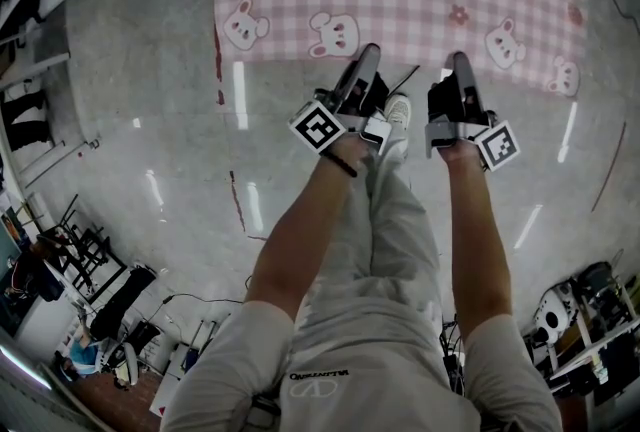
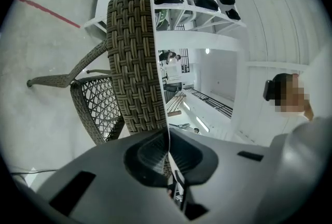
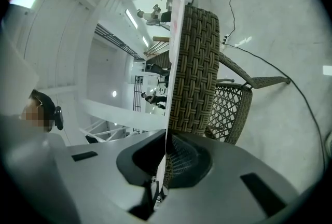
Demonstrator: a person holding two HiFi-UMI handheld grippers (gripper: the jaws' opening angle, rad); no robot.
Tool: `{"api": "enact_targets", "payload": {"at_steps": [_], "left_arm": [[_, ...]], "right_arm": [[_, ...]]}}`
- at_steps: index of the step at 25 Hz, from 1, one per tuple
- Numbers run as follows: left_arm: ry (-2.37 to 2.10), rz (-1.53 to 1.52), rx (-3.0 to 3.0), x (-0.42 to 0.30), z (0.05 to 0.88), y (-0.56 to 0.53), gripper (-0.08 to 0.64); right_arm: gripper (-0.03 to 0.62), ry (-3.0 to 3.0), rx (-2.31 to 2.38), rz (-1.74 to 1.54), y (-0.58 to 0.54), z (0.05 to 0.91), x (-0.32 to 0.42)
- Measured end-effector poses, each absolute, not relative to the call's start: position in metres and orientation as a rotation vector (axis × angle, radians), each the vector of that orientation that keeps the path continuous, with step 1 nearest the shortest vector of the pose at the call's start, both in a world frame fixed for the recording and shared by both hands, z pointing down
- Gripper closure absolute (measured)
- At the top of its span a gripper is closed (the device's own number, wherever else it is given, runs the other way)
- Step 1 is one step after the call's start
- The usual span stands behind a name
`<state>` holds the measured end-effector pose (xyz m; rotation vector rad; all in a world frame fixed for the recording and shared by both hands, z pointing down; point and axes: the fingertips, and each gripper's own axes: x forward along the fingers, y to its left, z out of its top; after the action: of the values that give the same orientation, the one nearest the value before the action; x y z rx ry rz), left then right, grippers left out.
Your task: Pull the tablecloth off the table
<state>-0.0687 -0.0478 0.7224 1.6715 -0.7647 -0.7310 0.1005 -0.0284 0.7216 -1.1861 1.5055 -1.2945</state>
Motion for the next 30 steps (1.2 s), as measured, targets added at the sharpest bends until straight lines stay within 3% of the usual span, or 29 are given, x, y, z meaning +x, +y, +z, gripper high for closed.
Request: {"api": "enact_targets", "payload": {"at_steps": [30], "left_arm": [[-0.760,-0.637,1.680,-0.070,0.702,-0.049,0.558]], "right_arm": [[0.583,1.489,-1.230,-1.379,-0.030,0.705,0.097]]}}
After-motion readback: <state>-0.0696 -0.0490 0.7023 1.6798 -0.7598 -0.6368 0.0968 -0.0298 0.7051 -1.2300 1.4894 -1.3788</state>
